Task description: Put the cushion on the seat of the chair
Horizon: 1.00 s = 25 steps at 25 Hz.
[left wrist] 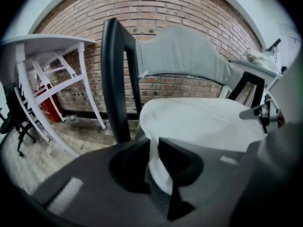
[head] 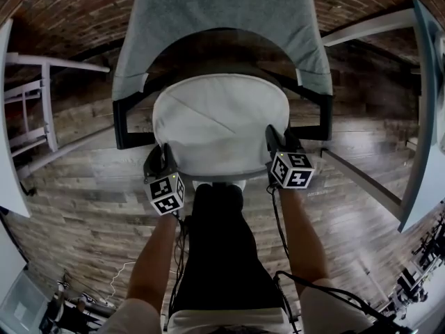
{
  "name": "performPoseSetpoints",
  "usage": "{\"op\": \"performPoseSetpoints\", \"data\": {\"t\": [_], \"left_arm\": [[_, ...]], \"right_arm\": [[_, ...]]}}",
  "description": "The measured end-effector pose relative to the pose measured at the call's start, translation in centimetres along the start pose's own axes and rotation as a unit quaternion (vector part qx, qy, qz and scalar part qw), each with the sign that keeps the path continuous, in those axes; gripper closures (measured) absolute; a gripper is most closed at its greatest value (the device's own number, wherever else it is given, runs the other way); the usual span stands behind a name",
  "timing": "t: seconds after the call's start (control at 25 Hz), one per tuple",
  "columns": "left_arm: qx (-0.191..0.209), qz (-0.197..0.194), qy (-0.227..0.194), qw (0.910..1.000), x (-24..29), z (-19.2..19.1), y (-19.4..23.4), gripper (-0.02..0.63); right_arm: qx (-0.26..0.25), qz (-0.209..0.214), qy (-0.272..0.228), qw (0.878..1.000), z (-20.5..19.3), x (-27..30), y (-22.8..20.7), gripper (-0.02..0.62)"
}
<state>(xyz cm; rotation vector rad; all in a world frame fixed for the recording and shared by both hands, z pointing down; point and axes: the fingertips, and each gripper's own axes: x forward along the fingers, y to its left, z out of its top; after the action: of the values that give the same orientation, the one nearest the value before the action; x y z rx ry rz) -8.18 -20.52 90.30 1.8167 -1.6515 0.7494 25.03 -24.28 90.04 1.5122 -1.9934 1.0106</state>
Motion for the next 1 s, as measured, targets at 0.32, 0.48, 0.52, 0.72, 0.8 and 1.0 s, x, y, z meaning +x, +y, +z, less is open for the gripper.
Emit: {"op": "performPoseSetpoints", "data": {"t": [0.32, 0.48, 0.52, 0.72, 0.8, 1.0], "left_arm": [[-0.009, -0.004, 0.006, 0.9999, -0.1, 0.0, 0.0, 0.554], [-0.01, -0.009, 0.011, 0.9999, -0.1, 0.1, 0.4, 0.53], [-0.009, -0.008, 0.012, 0.9999, -0.1, 0.2, 0.5, 0.52], [-0.008, -0.005, 0.011, 0.9999, -0.4, 0.4, 0.8, 0.502], [-0.007, -0.005, 0.011, 0.9999, -0.4, 0.5, 0.8, 0.502], [-0.002, -0.004, 0.002, 1.0, -1.1, 1.3, 0.8, 0.502]], "right_arm": [[0.029, 0.009, -0.015, 0.999, 0.4, -0.5, -0.4, 0.473], [0.032, -0.013, -0.017, 0.999, 0.6, -0.9, -1.0, 0.397], [0.029, -0.018, -0.017, 0.999, 0.7, -1.0, -1.2, 0.387], [0.032, -0.04, -0.022, 0.998, 1.0, -1.8, -1.5, 0.359], [0.035, -0.046, -0.027, 0.998, 1.1, -2.3, -1.6, 0.356], [0.023, -0.06, -0.032, 0.997, 1.2, -3.4, -1.5, 0.327]]}}
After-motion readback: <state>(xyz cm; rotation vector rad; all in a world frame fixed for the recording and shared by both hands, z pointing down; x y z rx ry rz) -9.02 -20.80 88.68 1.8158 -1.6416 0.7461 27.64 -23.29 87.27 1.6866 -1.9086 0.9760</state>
